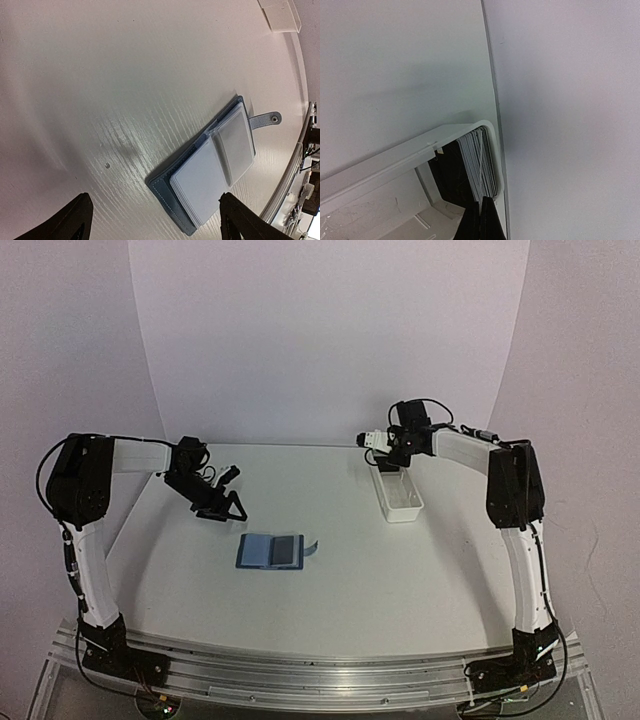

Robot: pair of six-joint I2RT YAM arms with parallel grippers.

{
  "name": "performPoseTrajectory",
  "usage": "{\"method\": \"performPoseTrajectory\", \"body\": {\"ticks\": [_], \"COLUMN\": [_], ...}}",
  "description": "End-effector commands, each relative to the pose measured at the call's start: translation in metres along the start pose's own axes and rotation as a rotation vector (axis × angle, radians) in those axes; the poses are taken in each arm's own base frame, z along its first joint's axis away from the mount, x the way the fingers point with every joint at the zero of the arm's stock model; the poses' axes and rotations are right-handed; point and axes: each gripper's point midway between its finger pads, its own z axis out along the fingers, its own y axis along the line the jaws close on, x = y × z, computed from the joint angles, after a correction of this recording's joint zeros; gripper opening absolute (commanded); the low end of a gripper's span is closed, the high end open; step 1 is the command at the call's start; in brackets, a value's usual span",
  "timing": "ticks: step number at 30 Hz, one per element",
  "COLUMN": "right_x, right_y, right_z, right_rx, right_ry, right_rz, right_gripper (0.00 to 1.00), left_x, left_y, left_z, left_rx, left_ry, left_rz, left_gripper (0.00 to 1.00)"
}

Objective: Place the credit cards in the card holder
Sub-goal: Pick up the credit card from the storage box.

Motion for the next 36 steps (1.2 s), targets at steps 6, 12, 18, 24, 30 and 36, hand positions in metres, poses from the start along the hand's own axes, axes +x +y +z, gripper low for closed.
{"method": "performPoseTrajectory", "body": {"ticks": [6, 12, 18, 24, 30, 36], "right_x": [-0.04, -0.078, -0.128, -0.204, -0.251, -0.275], "right_y": [-0.074, -0.12, -0.134, -0.083, -0.007, 0.083], "right_z": [-0.067, -0.126, -0.172, -0.19, -0.189, -0.179], "right_rx": [0.087, 0.118, 0.008, -0.399, -0.731, -0.942], "right_ry": [-0.17, -0.372, -0.598, -0.797, -0.805, -0.631], "right_rz": [0.278, 0.525, 0.875, 1.343, 1.662, 1.871], "right_gripper": [0.0, 0.0, 0.0, 0.0, 0.0, 0.0], "left_x": [-0.012, -0.027, -0.039, -0.013, 0.02, 0.075], "left_y": [-0.014, -0.035, -0.042, -0.018, -0.042, -0.055], "left_z": [-0.013, -0.034, -0.045, -0.038, -0.049, -0.048], "left_rx": [0.044, 0.146, 0.169, 0.065, 0.1, 0.112], "left_ry": [-0.049, -0.133, -0.178, -0.131, -0.147, -0.117], "left_rz": [0.056, 0.141, 0.16, 0.011, 0.337, 0.877], "left_gripper": [0.86, 0.83, 0.83, 0.75, 0.79, 0.93]}}
